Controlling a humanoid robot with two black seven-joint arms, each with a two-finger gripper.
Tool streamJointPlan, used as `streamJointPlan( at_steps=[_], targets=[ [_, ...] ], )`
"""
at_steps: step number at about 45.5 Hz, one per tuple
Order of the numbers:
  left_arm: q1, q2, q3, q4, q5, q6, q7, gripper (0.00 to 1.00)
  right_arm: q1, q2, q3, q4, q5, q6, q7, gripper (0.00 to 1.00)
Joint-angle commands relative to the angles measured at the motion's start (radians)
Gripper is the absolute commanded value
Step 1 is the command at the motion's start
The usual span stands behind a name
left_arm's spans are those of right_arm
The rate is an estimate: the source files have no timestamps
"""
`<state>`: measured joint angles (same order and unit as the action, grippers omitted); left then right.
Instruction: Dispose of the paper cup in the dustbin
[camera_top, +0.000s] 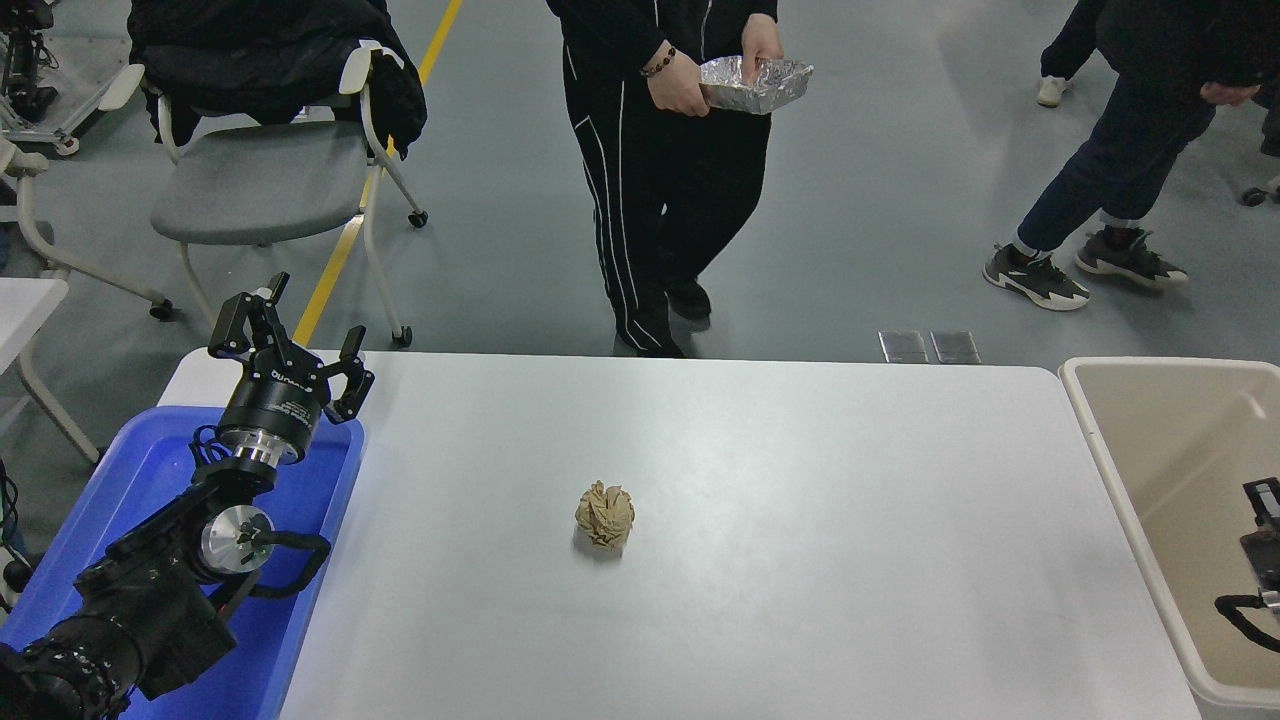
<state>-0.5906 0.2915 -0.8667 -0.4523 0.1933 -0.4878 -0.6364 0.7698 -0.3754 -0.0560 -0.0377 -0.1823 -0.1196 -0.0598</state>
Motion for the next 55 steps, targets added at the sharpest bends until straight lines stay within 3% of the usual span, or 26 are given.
streamJointPlan(
  at_steps=[1,10,21,25,28,31,46,55],
  targets=[
    [0.000,0.000,0.000,0.000,0.000,0.000,0.000,1.00,0.173,-0.114,0.008,0.142,0.000,-0.003,0.003,0.99],
    [0.000,0.002,0.000,0.000,0.000,0.000,0.000,1.00,0.318,-0.184,0.041,0.274,-0.002,0.000,0.006,0.99],
    [0.000,0.000,0.000,0.000,0.000,0.000,0.000,1.00,0.396,-0.238,0.048,0.389,-0.022,0.000,0.018,0.99],
    [0.000,0.000,0.000,0.000,0.000,0.000,0.000,1.00,0.413,-0.266,0.058,0.461,-0.022,-0.006,0.084,0.99],
    [0.000,0.000,0.000,0.001,0.000,0.000,0.000,1.00,0.418,-0.298,0.105,0.525,-0.022,-0.003,0.188,0.99],
    [0.000,0.000,0.000,0.001,0.000,0.000,0.000,1.00,0.424,-0.316,0.206,0.579,-0.022,0.000,0.215,0.99],
    [0.000,0.001,0.000,0.000,0.000,0.000,0.000,1.00,0.338,-0.292,0.712,0.710,-0.019,0.000,0.242,0.99],
    [0.000,0.000,0.000,0.000,0.000,0.000,0.000,1.00,0.250,-0.250,0.763,0.708,-0.020,0.001,0.399,0.99]
  ],
)
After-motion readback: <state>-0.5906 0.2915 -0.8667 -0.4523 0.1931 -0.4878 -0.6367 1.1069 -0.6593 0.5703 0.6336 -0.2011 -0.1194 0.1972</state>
